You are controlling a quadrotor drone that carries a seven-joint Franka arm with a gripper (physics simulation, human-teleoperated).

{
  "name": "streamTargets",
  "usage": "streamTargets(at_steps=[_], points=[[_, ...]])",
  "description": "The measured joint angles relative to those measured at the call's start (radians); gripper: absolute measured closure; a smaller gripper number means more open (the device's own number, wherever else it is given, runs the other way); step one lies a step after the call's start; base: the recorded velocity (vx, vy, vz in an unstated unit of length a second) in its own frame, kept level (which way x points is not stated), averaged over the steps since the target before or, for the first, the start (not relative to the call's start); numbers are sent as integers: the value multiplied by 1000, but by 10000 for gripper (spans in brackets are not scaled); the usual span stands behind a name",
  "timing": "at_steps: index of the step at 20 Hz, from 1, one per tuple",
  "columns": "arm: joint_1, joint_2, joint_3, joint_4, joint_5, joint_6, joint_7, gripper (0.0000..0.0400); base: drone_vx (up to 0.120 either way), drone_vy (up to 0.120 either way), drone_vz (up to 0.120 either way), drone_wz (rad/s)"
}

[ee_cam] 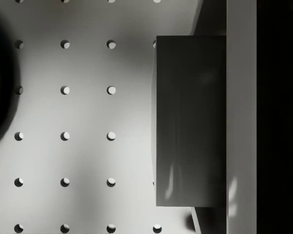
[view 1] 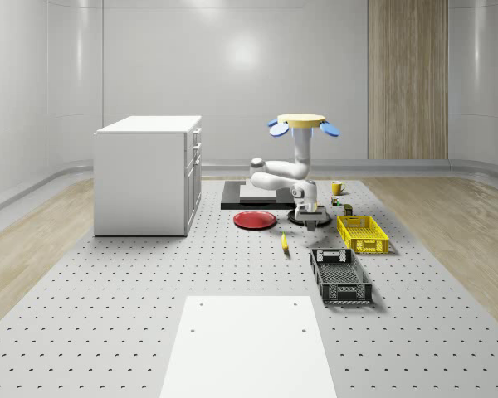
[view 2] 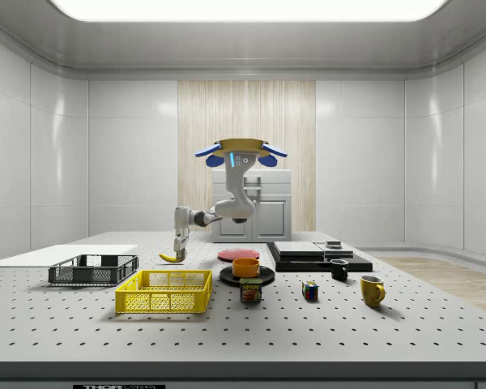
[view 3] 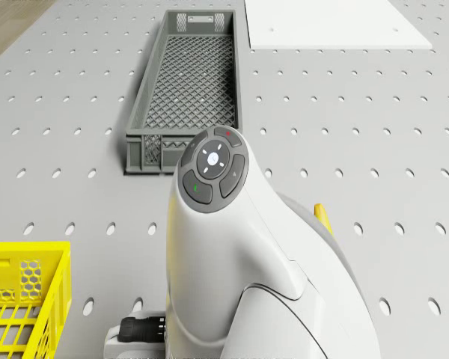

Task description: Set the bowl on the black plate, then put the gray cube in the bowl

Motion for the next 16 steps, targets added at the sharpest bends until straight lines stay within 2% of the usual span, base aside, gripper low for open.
streamTargets(at_steps=[3,8,11,13,16], points=[[0,-1,5,-1,5,0,0,149,-120,120,107,0],[0,-4,9,-1,9,1,1,149,-120,120,0,0],[0,-5,9,-1,11,2,1,149,-93,0,0,0],[0,-6,10,-1,11,3,1,149,-120,-120,0,0],[-1,-8,10,-1,12,4,1,149,-120,0,0,0]])
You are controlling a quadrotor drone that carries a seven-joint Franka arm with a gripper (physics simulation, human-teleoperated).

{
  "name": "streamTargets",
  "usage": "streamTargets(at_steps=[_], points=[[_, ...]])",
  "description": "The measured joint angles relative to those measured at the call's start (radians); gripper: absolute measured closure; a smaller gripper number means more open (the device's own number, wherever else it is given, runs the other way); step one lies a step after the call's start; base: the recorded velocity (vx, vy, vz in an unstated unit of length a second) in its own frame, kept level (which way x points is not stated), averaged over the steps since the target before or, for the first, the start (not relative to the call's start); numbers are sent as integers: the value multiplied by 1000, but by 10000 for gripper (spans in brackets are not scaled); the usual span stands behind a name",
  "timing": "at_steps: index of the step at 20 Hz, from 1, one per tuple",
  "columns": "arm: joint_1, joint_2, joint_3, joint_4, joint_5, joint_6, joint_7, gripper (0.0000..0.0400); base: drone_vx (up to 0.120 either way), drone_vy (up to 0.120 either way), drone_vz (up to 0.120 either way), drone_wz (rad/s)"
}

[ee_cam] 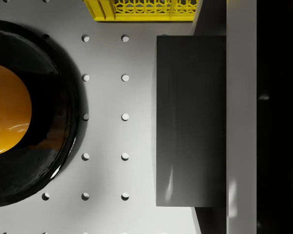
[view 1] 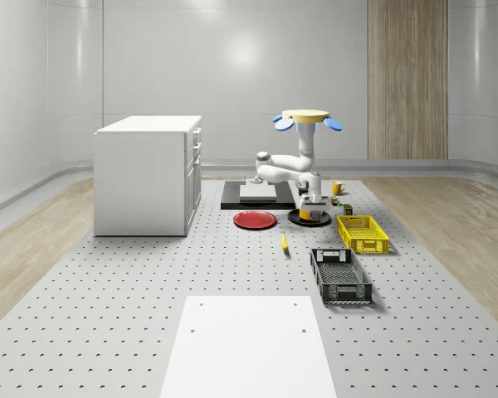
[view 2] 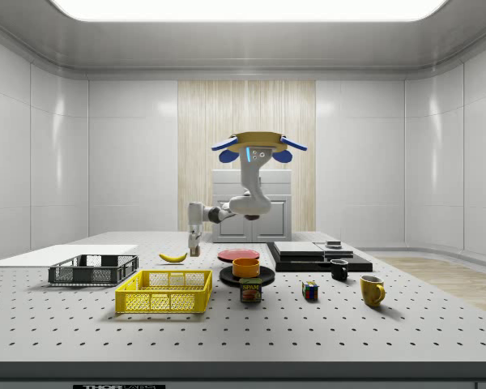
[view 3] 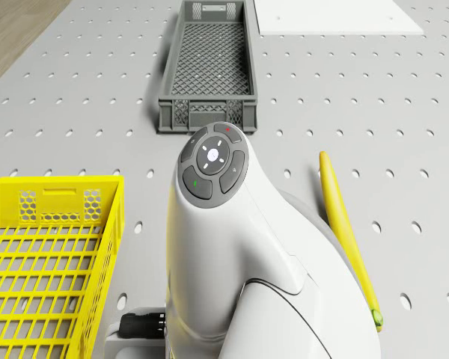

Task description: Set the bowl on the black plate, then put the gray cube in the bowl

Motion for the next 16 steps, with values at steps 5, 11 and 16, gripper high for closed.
streamTargets(at_steps=[5,11,16], points=[[0,-2,0,0,1,2,0,149,-120,0,0,0],[-1,-4,1,0,2,4,1,149,-120,0,0,0],[-1,-6,1,0,3,6,1,149,-120,0,0,0]])
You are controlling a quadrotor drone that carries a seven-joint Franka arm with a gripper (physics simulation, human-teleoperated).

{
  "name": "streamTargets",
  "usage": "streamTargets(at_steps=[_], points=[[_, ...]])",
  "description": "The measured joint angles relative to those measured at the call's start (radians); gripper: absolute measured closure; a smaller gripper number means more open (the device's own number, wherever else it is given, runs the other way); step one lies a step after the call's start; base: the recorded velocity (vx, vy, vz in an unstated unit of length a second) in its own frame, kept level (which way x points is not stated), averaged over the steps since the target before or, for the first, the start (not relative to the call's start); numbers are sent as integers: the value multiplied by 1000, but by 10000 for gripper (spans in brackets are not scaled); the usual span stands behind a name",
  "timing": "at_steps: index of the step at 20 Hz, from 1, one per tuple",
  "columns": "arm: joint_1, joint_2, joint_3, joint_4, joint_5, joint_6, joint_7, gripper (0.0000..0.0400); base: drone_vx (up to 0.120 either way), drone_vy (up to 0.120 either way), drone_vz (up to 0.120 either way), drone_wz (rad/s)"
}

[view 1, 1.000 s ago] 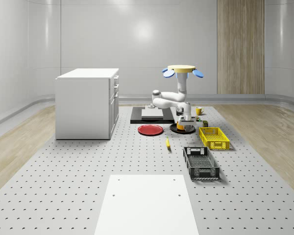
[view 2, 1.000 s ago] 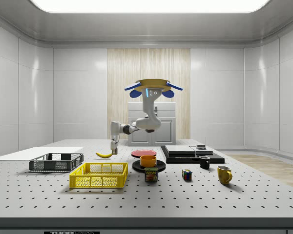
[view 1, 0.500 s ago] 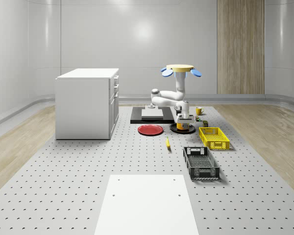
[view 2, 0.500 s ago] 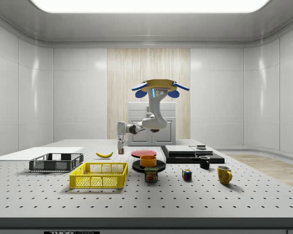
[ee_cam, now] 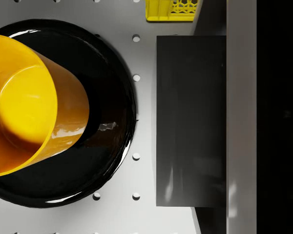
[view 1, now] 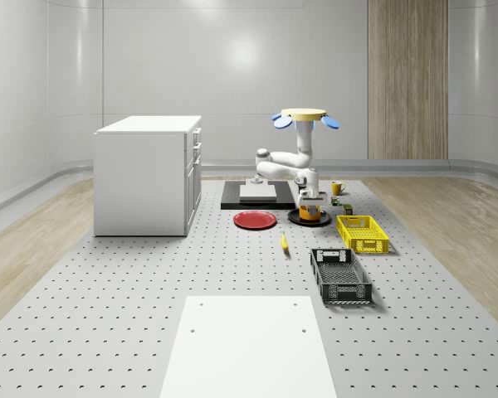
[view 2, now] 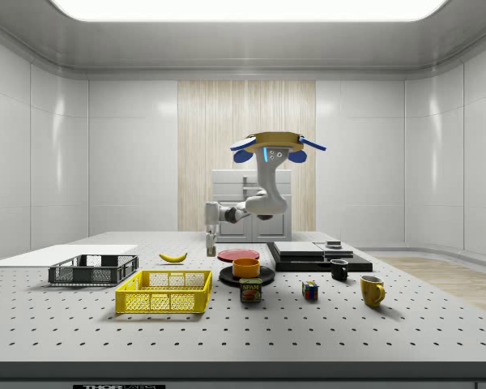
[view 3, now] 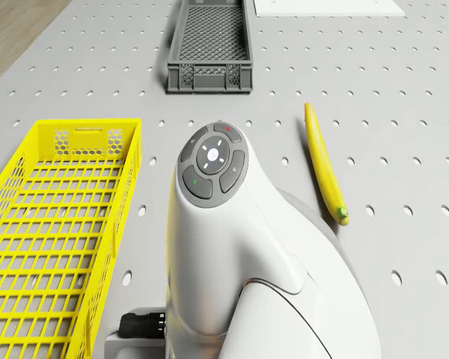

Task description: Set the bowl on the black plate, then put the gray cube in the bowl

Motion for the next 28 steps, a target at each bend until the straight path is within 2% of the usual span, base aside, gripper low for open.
streamTargets(at_steps=[21,26,28], points=[[-1,-5,1,0,2,5,1,149,-120,0,0,0],[-1,-6,1,0,3,6,1,149,-120,0,-120,0],[-1,-7,1,0,3,6,1,149,-120,0,0,0]])
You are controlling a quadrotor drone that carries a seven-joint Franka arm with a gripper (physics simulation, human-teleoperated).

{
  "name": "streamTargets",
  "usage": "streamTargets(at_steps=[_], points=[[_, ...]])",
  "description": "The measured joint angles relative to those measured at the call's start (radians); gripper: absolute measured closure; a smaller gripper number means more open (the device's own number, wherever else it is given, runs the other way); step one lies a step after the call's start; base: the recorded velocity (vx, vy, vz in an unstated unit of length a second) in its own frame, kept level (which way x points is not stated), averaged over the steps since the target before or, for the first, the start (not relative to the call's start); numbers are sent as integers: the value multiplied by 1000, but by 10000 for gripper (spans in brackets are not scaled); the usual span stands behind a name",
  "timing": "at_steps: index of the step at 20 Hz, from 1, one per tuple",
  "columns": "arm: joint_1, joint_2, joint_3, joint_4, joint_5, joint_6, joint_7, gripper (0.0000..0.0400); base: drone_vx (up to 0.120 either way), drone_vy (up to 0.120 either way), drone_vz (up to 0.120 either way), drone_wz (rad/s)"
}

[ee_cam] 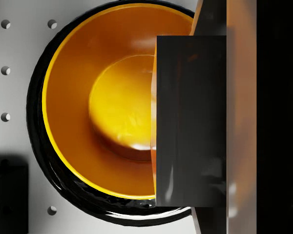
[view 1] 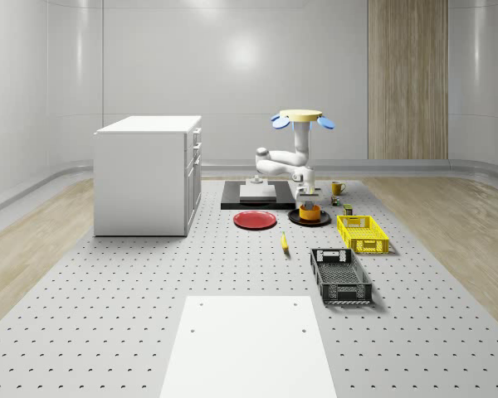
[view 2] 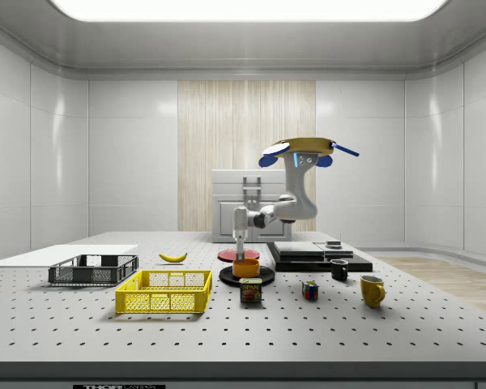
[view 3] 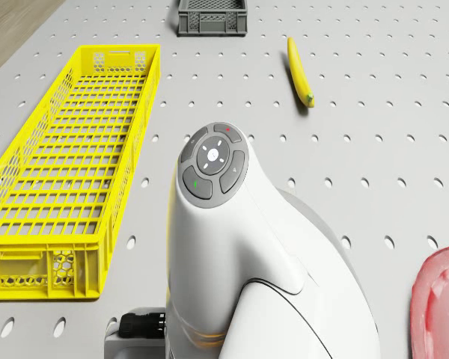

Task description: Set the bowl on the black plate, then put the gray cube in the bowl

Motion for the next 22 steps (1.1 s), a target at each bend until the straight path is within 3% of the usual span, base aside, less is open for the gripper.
streamTargets(at_steps=[4,17,19,22], points=[[0,-1,0,0,0,1,0,149,-110,80,0,0],[-22,1,-127,31,-118,47,2,149,0,0,0,0],[-26,4,-146,38,-136,53,3,90,0,0,0,0],[-25,7,-146,37,-137,50,2,43,0,0,0,0]])
